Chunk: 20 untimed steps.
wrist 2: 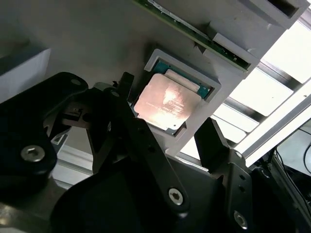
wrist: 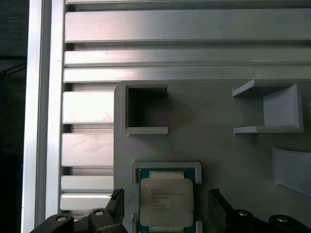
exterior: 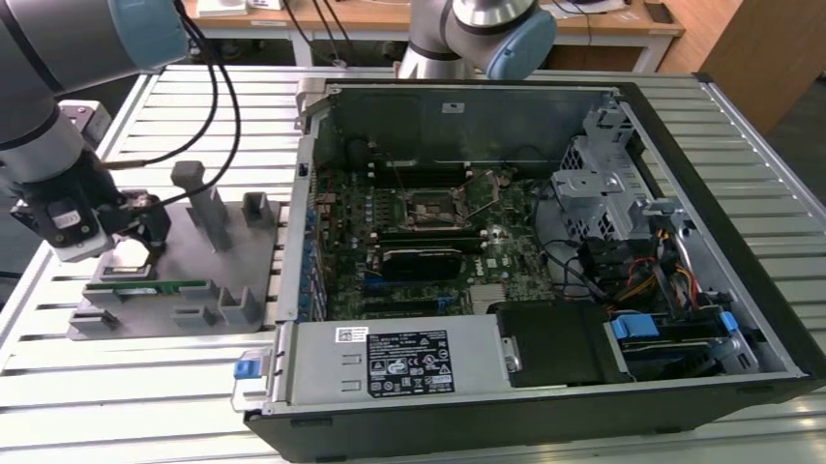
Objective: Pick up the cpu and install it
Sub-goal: 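Pick up the cpu and move it towards the insertion slot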
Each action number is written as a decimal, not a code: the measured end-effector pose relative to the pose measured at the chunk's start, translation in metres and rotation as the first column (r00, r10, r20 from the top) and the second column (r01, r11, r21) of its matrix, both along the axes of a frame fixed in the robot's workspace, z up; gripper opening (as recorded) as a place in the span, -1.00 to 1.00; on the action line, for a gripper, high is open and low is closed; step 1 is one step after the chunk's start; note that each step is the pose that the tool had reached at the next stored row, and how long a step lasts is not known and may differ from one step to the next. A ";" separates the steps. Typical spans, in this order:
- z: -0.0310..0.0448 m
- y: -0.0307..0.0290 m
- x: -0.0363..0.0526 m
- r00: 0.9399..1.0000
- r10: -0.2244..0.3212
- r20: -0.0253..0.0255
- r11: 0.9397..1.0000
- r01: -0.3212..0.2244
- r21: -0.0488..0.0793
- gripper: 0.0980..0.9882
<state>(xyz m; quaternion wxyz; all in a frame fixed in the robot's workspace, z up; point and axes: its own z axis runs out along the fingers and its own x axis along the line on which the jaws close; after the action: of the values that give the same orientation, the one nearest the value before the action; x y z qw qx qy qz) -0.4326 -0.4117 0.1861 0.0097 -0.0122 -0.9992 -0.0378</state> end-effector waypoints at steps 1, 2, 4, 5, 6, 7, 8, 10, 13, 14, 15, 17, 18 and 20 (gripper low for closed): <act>-0.0006 0.0000 0.0000 1.000 -0.001 0.000 1.000 0.001 -0.001 0.52; -0.0012 0.0000 0.0000 1.000 -0.001 0.000 1.000 0.001 -0.002 0.52; -0.0017 -0.0001 0.0000 1.000 -0.002 0.000 1.000 0.002 -0.005 0.49; -0.0020 -0.0003 -0.0001 1.000 -0.003 0.000 1.000 0.003 -0.006 0.36; -0.0022 -0.0004 -0.0001 1.000 -0.004 0.000 1.000 0.004 -0.007 0.36; -0.0023 -0.0005 -0.0001 1.000 -0.005 0.000 1.000 0.005 -0.008 0.21; -0.0024 -0.0007 -0.0001 1.000 -0.005 0.000 1.000 0.005 -0.010 0.21; -0.0028 -0.0010 0.0000 1.000 -0.006 0.000 1.000 0.006 -0.014 0.21; -0.0030 -0.0010 0.0000 1.000 -0.010 0.000 1.000 0.010 -0.015 0.21; -0.0030 -0.0010 -0.0001 1.000 -0.012 0.000 1.000 0.012 -0.015 0.21; -0.0030 -0.0010 0.0000 1.000 -0.014 0.000 1.000 0.014 -0.015 0.21; -0.0031 -0.0009 0.0000 1.000 -0.015 0.001 1.000 0.015 -0.015 0.21; -0.0030 -0.0009 0.0000 1.000 -0.015 0.002 1.000 0.015 -0.015 0.21; -0.0022 -0.0009 -0.0003 1.000 -0.015 0.004 1.000 0.015 -0.015 0.21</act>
<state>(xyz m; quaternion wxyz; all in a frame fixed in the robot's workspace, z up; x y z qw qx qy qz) -0.4328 -0.4126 0.1839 0.0074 -0.0198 -0.9993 -0.0305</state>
